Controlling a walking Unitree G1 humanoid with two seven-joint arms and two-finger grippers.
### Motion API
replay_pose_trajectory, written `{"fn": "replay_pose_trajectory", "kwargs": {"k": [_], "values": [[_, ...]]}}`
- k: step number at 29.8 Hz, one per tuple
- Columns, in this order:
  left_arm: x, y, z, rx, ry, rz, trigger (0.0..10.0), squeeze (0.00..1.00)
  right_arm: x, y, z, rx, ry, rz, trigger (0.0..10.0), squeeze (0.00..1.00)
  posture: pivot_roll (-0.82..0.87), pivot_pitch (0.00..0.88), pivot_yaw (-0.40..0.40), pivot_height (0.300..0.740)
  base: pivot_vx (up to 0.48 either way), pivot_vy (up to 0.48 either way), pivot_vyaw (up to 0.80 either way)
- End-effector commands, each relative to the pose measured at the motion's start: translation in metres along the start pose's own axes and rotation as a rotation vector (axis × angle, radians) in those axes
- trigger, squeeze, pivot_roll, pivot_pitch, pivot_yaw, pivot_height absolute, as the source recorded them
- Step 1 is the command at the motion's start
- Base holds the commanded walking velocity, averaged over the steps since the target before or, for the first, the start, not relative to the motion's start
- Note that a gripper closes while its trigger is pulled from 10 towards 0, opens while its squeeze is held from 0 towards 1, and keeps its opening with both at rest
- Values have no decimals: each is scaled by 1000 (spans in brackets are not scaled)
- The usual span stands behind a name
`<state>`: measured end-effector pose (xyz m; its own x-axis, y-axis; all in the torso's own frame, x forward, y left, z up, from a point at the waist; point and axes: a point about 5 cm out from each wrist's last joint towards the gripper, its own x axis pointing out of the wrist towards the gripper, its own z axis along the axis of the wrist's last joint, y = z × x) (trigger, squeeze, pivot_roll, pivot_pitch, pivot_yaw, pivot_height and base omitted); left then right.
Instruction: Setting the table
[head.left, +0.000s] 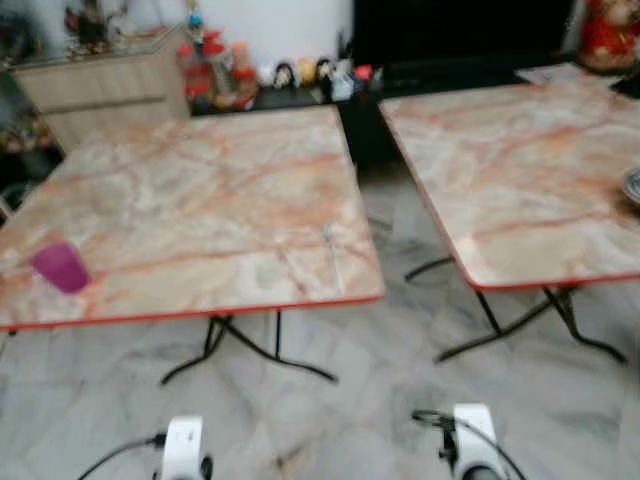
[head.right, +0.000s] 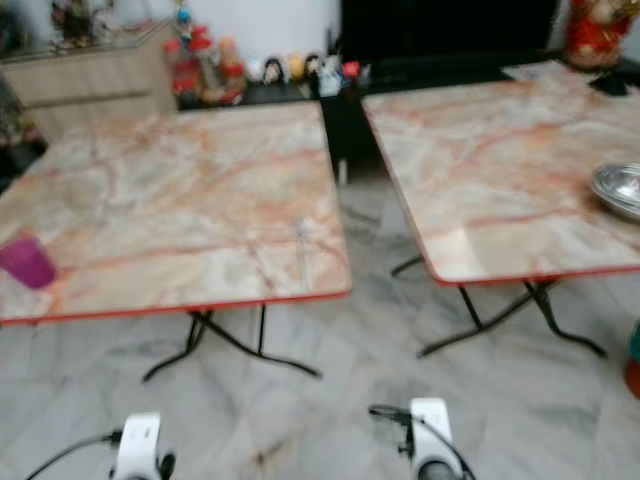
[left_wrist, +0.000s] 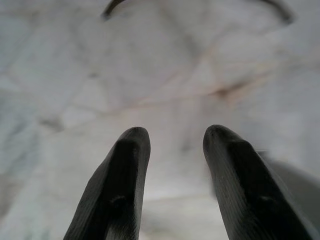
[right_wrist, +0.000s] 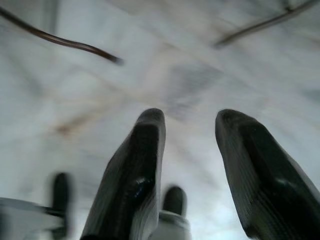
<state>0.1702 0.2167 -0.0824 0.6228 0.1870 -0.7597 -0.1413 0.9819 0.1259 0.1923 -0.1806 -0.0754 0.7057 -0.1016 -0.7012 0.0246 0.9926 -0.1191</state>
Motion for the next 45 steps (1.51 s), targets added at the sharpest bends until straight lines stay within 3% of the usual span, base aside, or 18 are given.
{"fn": "replay_pose_trajectory", "kwargs": {"k": [1, 10, 21, 26, 30, 45], "values": [[2, -4, 6, -21, -13, -1, 10000, 0, 0, -11, -2, 17, 14, -32, 10000, 0, 17, 0, 80, 740, 0, 401, 0], [2, -8, 3, 12, 10, 3, 10000, 0, 2, -13, 2, 36, 12, -41, 10000, 0, 18, 0, 82, 740, 0, 178, 0], [1, -9, 3, -25, 9, 3, 10000, 0, 2, -11, 4, 37, 8, -40, 10000, 0, 29, 7, 77, 740, 0, 0, 0], [1, -7, 2, -17, 12, 16, 10000, 0, 3, -9, 7, -3, -3, -29, 10000, 0, 30, 14, 78, 740, 387, 0, 0], [1, -7, 1, -21, 14, 14, 10000, 0, 3, -9, 5, 46, 1, -38, 10000, 0, 32, 15, 78, 740, 405, 0, 431], [-1, -2, -4, -9, 20, 16, 10000, 0, 2, -6, 4, 62, -5, -41, 10000, 0, 38, 21, 96, 740, 389, 0, 0]]}}
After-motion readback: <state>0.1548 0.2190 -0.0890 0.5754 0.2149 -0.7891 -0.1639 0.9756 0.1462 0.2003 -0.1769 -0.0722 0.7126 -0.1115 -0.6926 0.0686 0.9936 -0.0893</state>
